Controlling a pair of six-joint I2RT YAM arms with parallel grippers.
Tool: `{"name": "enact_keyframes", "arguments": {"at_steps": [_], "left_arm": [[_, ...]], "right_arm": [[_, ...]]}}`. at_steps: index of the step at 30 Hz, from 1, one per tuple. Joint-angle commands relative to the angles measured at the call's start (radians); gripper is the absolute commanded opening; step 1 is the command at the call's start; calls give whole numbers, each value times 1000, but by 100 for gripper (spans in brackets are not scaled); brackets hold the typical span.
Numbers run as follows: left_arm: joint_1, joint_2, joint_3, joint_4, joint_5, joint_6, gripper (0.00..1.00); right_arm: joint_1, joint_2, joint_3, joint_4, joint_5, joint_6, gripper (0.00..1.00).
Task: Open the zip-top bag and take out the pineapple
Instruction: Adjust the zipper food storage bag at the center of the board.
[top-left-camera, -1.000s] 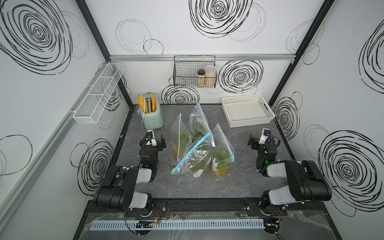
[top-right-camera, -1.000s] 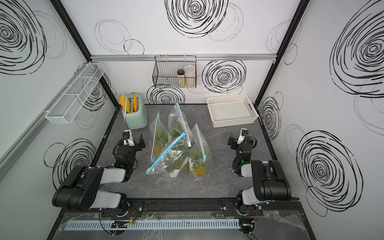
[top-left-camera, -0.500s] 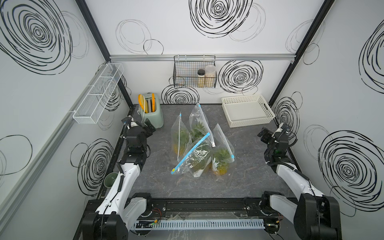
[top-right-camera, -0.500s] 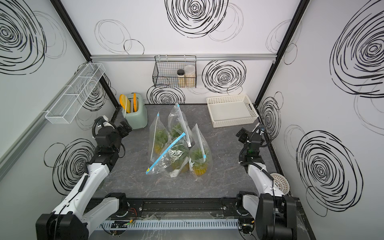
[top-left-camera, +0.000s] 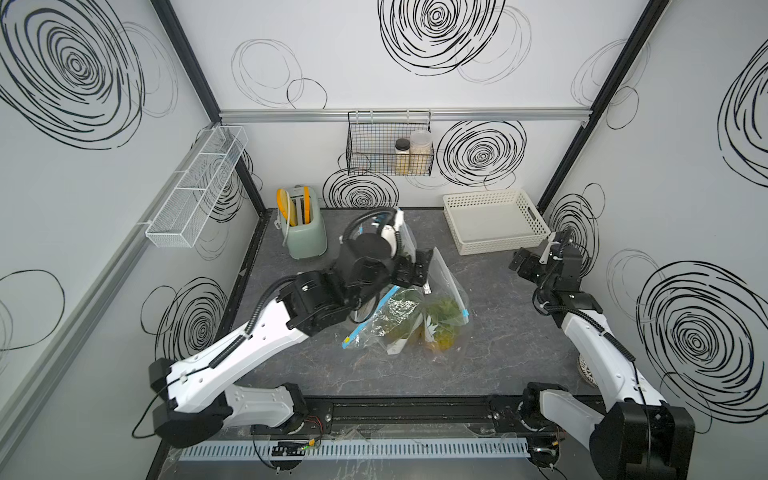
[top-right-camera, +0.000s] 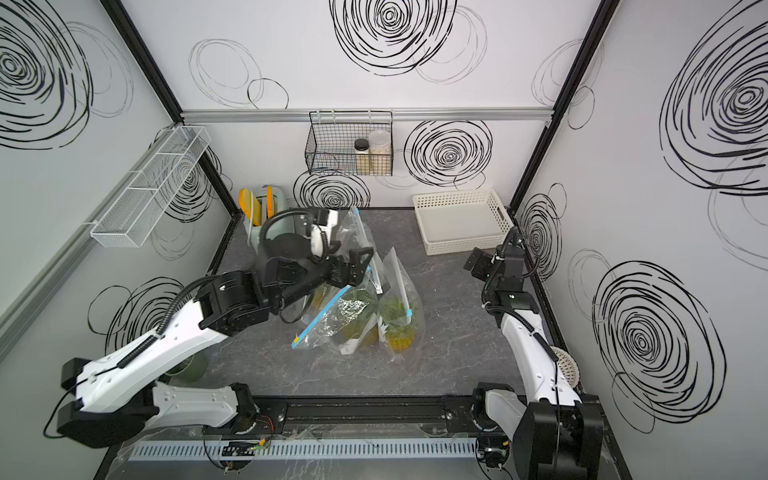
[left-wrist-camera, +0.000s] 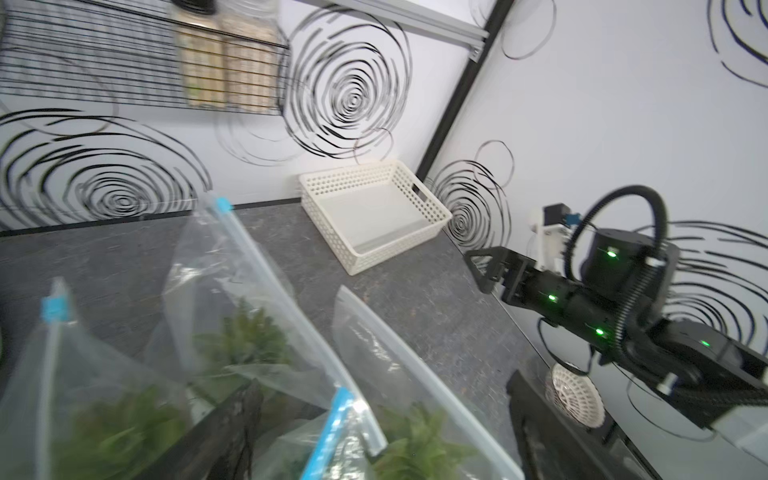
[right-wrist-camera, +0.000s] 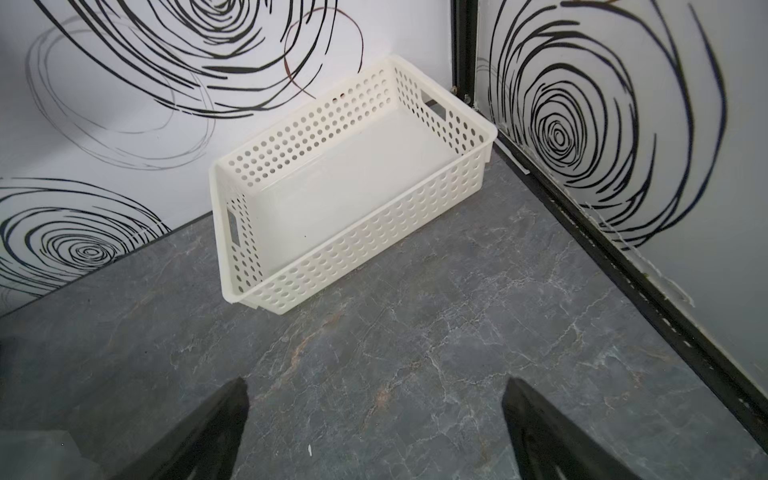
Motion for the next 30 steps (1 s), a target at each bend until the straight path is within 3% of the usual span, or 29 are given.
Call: {"name": "enact_keyframes", "arguments": {"at_steps": [1, 4, 7, 9, 14, 30], "left_arm": [[-106, 154, 227, -214, -65, -25, 96], [-173, 359, 534, -431, -98, -32, 96], [-181, 562, 842, -652, -103, -54, 96], [-167, 652, 948, -736, -53, -71, 96], [-125, 684, 844, -744, 40, -129, 98], [-105, 714, 702, -742, 70, -147, 94]], "right_arm": [[7, 16, 7, -112, -16, -31, 98], [7, 13, -7, -122, -5, -44, 98], [5, -1, -30, -111, 2, -52, 98], [5, -10, -42, -99, -4, -57, 98], [4, -1, -52, -95, -26, -63, 98], [5, 19, -82, -63, -74, -56, 98]]}}
